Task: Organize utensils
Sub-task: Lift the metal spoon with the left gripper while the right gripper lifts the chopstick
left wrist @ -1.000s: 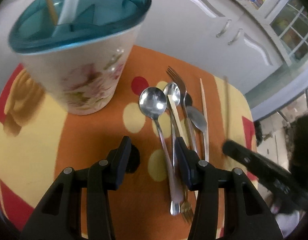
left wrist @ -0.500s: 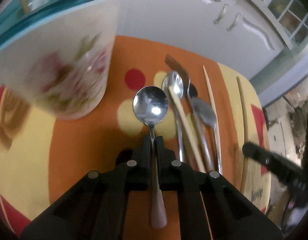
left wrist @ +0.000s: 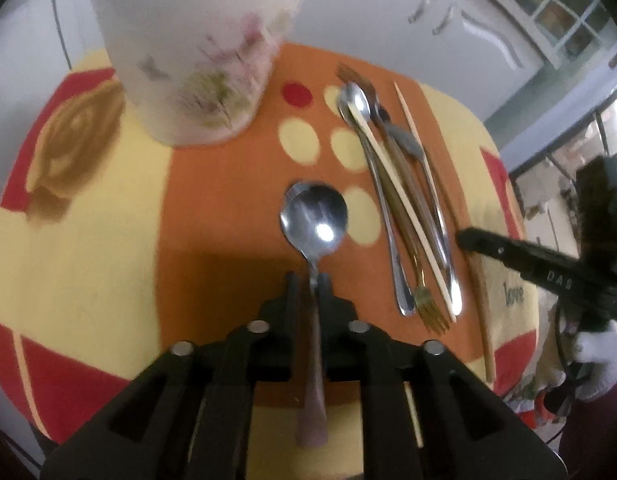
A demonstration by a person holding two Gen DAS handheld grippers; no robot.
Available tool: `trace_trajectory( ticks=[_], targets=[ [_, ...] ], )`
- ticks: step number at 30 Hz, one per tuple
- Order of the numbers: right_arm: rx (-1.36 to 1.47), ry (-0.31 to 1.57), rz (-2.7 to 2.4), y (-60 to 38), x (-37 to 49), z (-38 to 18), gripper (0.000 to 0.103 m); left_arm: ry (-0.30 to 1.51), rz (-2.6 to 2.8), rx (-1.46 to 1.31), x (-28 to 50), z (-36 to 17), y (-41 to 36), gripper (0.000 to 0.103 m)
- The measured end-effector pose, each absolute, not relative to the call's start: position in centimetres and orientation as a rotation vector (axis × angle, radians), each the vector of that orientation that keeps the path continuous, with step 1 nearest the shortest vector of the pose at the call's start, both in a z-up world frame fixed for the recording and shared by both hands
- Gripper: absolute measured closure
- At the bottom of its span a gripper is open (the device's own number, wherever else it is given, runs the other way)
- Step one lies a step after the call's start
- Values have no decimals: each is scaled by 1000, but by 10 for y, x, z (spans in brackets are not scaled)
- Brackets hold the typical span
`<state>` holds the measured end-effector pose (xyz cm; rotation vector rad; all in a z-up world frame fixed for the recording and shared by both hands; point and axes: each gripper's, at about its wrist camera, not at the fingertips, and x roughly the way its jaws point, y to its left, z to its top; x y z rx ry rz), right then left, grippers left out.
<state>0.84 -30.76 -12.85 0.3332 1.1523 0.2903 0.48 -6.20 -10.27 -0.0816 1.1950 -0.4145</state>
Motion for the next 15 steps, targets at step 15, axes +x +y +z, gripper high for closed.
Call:
trace_trajectory(
  ticks=[15],
  targets=[
    [236, 1159, 286, -300, 51, -125, 90, 1111, -521, 25, 39, -113, -79, 73]
  ],
)
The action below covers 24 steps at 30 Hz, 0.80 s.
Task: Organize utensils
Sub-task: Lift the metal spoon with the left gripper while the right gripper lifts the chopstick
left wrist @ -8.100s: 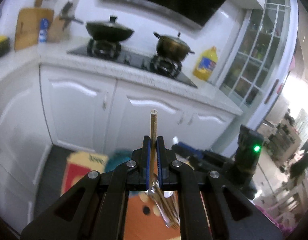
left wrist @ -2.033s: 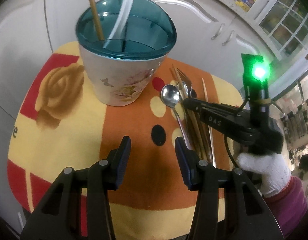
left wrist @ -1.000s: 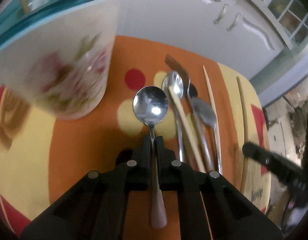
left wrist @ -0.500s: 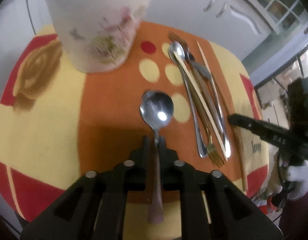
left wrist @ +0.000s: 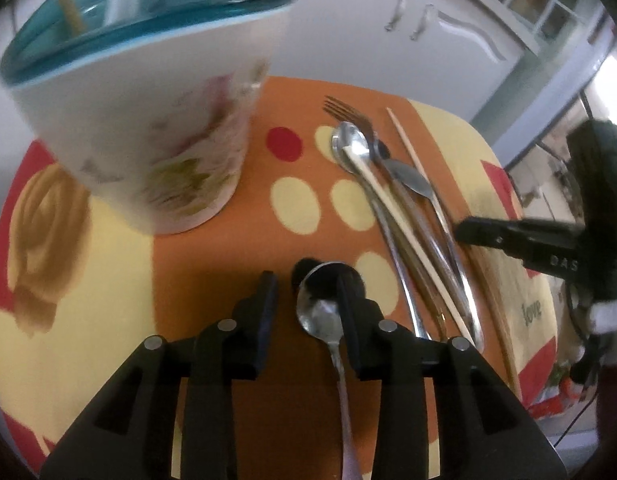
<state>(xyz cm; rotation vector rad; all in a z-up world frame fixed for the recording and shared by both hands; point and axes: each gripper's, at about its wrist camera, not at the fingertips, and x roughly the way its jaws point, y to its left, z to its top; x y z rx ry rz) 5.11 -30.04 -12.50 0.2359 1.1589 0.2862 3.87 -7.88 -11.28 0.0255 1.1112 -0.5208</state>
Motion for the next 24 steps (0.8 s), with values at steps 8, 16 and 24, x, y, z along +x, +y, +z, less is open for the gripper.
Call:
trace_trajectory(
  ticks=[8, 16, 24],
  targets=[
    [146, 1115, 281, -290, 51, -122, 96, 1124, -549, 6, 38, -110, -75, 98],
    [216, 997, 311, -301, 21, -80, 97, 1088, -535, -37, 21, -92, -59, 102],
    [216, 888, 344, -298, -5, -37, 98, 998, -547, -83, 2, -50, -46, 102]
  ],
)
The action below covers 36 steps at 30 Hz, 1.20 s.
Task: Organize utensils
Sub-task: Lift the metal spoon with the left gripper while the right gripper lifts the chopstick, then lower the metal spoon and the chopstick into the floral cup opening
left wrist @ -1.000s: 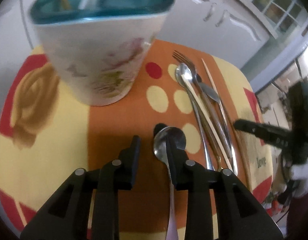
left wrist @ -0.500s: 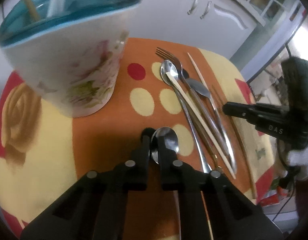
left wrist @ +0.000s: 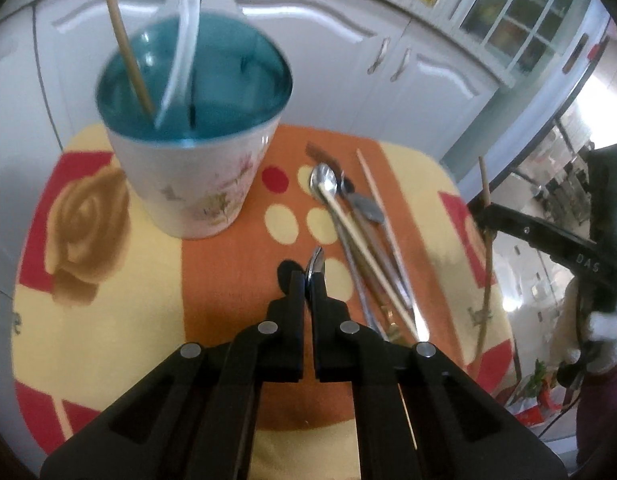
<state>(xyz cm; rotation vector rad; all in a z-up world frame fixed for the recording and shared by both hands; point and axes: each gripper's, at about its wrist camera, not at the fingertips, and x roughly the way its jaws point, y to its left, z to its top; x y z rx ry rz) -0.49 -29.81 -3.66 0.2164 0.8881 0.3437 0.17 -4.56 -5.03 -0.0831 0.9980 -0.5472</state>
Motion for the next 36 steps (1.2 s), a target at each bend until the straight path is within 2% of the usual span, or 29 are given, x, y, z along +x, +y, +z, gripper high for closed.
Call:
trace_trajectory(
  ticks=[17, 36],
  targets=[
    [174, 697, 399, -271, -16, 47, 98, 810, -512, -120, -13, 42, -1, 102],
    [72, 517, 483, -206, 38, 145, 98, 546, -194, -142, 60, 122, 68, 102]
  ],
)
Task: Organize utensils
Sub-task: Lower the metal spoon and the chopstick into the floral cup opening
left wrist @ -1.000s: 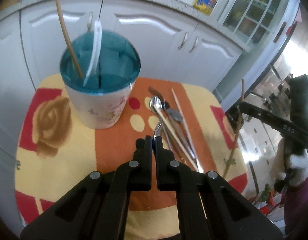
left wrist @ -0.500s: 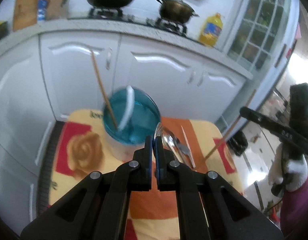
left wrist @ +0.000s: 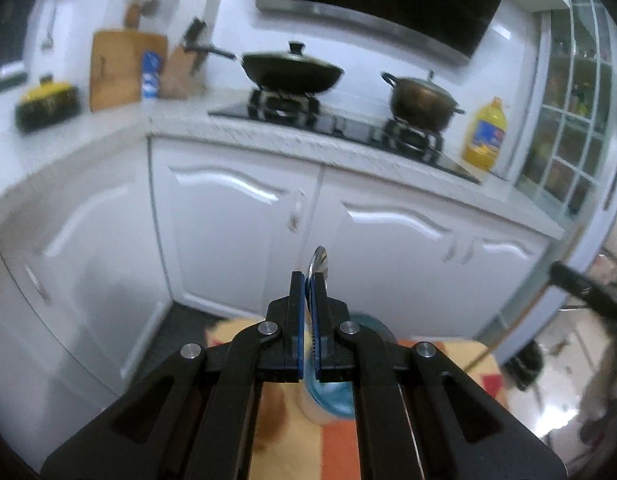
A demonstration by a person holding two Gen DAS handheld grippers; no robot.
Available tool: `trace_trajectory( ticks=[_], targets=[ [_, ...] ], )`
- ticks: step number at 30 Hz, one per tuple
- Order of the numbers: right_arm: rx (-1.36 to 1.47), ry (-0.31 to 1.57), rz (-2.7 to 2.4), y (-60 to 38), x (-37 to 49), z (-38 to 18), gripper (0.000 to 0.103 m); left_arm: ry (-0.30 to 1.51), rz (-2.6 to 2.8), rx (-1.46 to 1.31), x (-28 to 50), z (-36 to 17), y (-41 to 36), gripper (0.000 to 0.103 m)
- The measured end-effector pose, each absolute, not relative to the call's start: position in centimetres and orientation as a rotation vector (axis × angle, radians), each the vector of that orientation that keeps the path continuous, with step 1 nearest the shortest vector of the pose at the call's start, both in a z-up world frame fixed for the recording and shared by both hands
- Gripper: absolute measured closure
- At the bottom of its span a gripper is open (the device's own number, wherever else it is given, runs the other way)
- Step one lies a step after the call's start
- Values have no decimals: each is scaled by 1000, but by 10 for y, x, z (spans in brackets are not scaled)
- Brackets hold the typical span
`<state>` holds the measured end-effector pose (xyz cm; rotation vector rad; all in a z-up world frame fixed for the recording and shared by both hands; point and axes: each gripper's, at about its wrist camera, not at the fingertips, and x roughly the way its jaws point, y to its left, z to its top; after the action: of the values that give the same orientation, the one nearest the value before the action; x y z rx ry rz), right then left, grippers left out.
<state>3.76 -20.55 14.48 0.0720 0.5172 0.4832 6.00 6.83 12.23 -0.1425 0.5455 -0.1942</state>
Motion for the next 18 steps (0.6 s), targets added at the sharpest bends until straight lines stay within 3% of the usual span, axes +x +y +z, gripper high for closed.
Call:
trace_trajectory(
  ticks=[6, 18],
  targets=[
    [61, 487, 482, -192, 57, 159, 98, 510, -105, -96, 86, 116, 65, 102],
    [28, 553, 502, -159, 106, 122, 98, 495, -20, 24, 103, 79, 36, 102]
  ],
)
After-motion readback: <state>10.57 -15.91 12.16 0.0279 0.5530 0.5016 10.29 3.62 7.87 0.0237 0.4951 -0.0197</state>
